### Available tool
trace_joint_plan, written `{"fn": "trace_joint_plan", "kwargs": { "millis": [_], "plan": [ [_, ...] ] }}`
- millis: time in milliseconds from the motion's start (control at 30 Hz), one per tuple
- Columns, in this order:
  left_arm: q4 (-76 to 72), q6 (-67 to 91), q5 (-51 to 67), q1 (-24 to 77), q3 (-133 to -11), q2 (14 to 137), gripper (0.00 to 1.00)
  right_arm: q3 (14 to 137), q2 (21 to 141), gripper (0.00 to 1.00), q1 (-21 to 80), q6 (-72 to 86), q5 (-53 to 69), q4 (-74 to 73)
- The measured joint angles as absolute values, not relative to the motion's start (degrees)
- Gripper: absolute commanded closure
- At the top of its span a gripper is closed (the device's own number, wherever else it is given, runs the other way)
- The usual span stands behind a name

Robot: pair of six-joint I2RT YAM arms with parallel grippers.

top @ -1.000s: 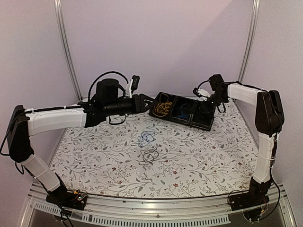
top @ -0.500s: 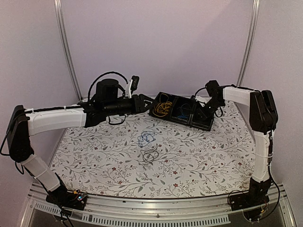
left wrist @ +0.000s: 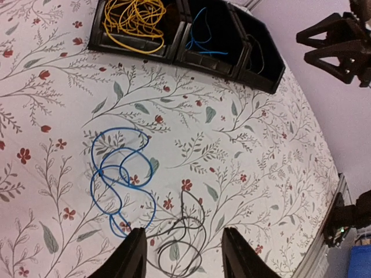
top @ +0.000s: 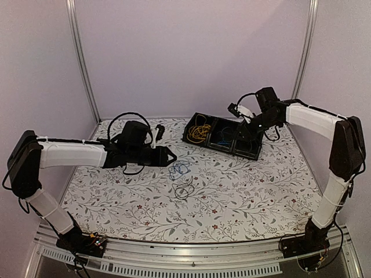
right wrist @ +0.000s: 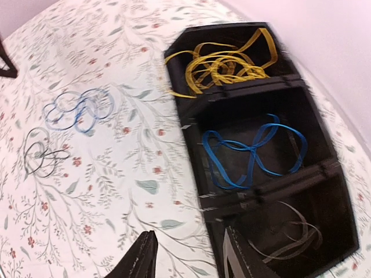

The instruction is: Untangle the cables

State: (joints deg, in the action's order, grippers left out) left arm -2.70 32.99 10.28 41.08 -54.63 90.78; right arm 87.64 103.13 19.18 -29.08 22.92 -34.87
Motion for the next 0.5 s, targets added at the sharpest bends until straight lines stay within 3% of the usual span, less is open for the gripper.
{"fn": "trace_joint_plan", "kwargs": {
  "millis": [300,500],
  "plan": [
    [5.54,32.18,10.92,41.08,-48.03,90.78,0.54,80.20,107.83,0.47,37.76,-37.28,26.28,-29.80],
    [2.81,35.70,17.21,41.08,-45.74,92.40,0.57,81.56,114.26,0.45,42.11,-40.64,24.84,-26.61]
  ]
}}
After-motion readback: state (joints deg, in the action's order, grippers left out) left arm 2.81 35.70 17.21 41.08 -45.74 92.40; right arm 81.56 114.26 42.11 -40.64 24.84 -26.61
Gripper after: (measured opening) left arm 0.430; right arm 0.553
